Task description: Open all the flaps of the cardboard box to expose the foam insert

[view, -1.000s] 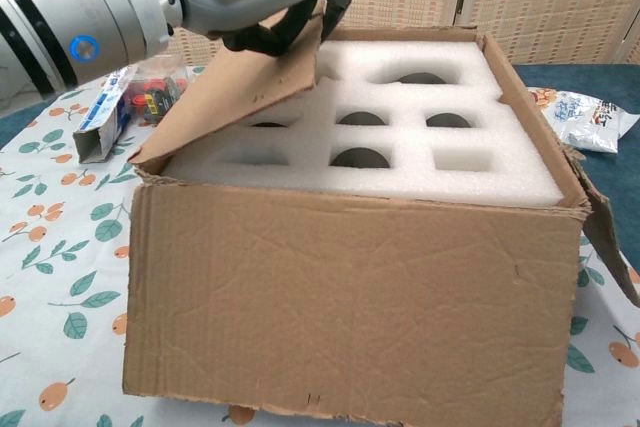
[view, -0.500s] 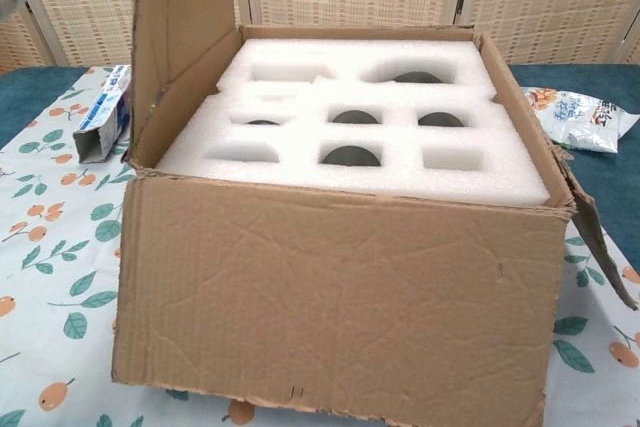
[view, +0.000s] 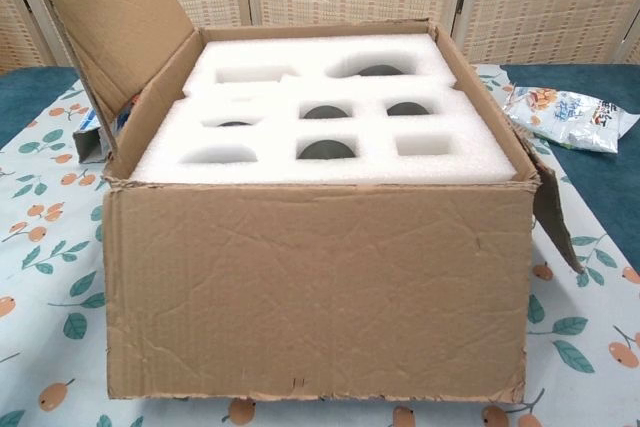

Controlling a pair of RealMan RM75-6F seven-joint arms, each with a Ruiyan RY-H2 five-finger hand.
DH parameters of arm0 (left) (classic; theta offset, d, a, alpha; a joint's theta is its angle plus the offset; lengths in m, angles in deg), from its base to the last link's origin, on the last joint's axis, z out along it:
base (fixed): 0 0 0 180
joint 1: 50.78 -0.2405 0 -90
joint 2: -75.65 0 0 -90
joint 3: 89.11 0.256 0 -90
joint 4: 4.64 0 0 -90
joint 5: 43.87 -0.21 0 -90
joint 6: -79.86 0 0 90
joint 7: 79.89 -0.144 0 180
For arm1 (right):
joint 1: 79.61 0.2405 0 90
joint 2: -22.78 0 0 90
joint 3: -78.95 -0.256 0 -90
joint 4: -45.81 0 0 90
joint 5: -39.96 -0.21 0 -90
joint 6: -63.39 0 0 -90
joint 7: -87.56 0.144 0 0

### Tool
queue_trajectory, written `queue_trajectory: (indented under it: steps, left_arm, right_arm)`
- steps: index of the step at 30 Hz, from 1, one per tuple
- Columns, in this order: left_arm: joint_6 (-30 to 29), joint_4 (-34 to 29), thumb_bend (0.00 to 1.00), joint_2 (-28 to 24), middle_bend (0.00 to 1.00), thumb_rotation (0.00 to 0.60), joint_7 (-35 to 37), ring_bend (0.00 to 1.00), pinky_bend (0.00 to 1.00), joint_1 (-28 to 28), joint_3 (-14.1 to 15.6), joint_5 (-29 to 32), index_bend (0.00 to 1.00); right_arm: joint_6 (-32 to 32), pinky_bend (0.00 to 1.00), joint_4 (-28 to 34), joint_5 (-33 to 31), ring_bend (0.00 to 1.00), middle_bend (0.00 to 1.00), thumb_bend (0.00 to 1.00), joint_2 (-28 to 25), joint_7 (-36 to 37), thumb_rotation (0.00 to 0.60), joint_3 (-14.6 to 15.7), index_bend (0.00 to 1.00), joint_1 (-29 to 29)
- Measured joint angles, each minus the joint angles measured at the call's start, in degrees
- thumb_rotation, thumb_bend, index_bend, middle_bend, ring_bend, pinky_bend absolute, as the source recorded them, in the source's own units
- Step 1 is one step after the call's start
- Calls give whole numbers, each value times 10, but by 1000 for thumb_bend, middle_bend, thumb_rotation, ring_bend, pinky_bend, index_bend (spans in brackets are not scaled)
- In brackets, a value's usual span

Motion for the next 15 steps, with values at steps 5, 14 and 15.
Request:
queue_trajectory:
  steps: [5, 14, 15]
  left_arm:
    - [25, -10, 982, -27, 0, 600, 60, 0, 0, -13, 12, -23, 0]
    - [69, -3, 821, -78, 0, 600, 170, 0, 0, -41, 41, -96, 0]
    - [71, 0, 815, -84, 0, 600, 182, 0, 0, -48, 45, -102, 0]
  right_arm:
    - [3, 0, 4, -2, 0, 0, 267, 0, -4, 357, 0, 520, 2]
    - [-3, 0, -2, -1, 0, 0, 267, 0, 4, 364, 1, 520, -1]
    - [-3, 0, -2, -1, 0, 0, 267, 0, 4, 365, 1, 520, -1]
